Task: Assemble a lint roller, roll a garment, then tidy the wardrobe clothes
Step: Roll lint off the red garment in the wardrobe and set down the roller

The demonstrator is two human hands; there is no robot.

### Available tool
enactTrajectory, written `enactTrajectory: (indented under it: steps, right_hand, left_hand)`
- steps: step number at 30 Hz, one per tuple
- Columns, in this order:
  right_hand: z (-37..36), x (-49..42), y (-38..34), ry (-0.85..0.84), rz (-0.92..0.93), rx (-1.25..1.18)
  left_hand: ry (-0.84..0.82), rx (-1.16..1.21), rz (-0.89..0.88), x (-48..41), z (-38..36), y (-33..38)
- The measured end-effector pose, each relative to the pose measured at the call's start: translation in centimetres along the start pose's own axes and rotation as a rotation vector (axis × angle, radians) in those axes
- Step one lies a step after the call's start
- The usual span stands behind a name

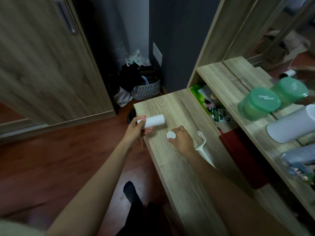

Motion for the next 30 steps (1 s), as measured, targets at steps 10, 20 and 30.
enactTrajectory:
  steps: [10,20,30]
  right_hand:
    - [3.2,0.6,1.3,0.283,-0.243,-0.873]
    - [5.7,0.7,-0.1,0.359,-0.217,-1.255]
    - [4.9,0.5,-1.5,0.158,-0.224,-1.373]
  left_hand:
    - [-0.057,0.020,0.030,0.4,-0.9,-0.5]
    - [-0.069,0.074,0.053,0.4,-2.3,-0.3]
    - [-0.134,-0.022,0.043,0.3,-3.4,0.0]
Point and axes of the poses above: each hand's wrist, its own x-axis away from the middle knuckle, its own z-axis out of the back of the hand, y = z × x, the point moved 10 cm from there along -x, towards the middle knuckle, and after that the axes turned 6 degrees about z, right-handed, at the moved point
